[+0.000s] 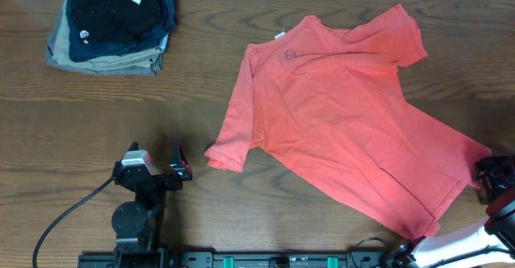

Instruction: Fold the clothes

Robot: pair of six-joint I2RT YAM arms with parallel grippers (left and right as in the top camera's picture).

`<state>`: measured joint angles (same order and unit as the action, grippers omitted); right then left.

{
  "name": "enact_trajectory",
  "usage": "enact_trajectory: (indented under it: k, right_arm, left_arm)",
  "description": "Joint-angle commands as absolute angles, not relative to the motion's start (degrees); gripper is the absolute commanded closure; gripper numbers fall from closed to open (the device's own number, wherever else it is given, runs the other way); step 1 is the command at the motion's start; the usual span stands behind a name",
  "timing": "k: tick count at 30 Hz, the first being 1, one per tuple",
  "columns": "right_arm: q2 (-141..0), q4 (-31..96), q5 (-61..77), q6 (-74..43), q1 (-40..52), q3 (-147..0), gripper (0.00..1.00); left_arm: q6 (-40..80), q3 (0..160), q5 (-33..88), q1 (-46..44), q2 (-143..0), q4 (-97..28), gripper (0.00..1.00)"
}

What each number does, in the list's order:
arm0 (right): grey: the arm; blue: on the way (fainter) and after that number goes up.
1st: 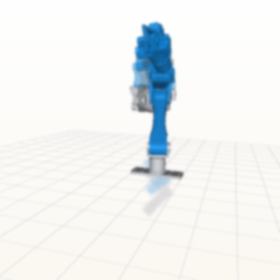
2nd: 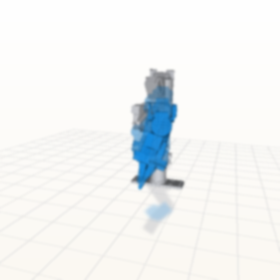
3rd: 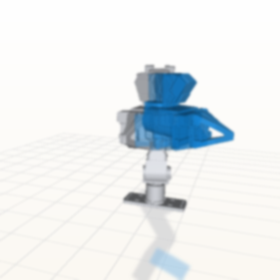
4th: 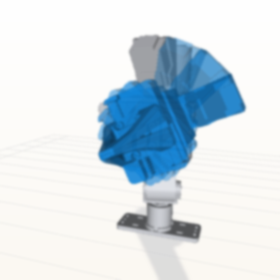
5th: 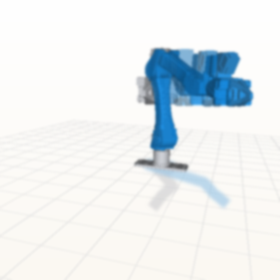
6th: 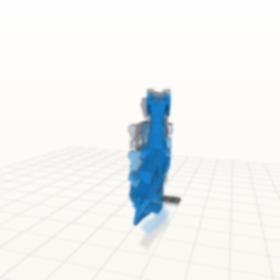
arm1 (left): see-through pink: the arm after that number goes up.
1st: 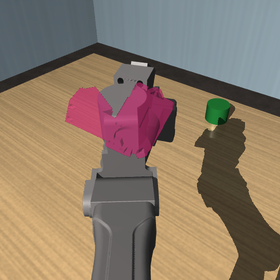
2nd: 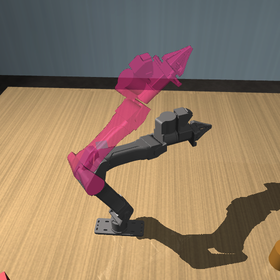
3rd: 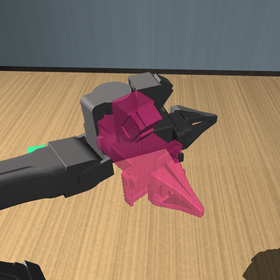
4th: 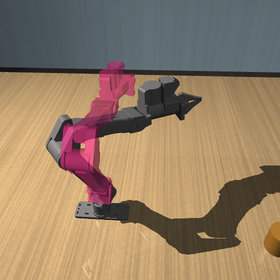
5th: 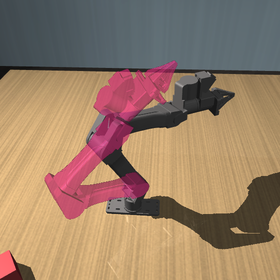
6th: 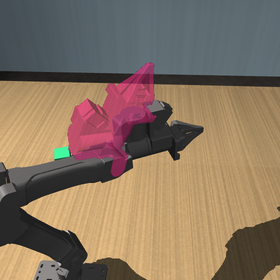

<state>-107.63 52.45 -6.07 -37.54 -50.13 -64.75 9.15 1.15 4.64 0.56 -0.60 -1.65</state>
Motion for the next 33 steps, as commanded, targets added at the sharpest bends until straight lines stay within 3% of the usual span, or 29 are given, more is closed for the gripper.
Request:
enact_trajectory:
  k: [1,6,12,18,33]
  right_arm:
    - [-110.39,50.83,-7.49,-38.72,-50.61,-64.31,0.42]
    - [-110.76,49.6,-7.42,-38.7,-50.59,-64.27,0.57]
    - [-110.76,48.47,-7.29,-38.72,-50.57,-63.64,0.68]
    - [-110.76,47.9,-7.03,-38.76,-50.57,-63.22,0.99]
    - [-104.86,49.32,-2.55,-38.98,-50.61,-65.04,0.99]
  left_arm:
    - [8.82,0.23,5.3,0.3,-0.27,-3.64,0.02]
    - [8.84,0.23,5.3,0.3,-0.27,-3.62,0.02]
    - [8.82,0.23,5.3,0.3,-0.27,-3.62,0.02]
    - [8.82,0.23,5.3,0.3,-0.27,-3.64,0.02]
    - [8.82,0.23,5.3,0.3,-0.27,-3.64,0.02]
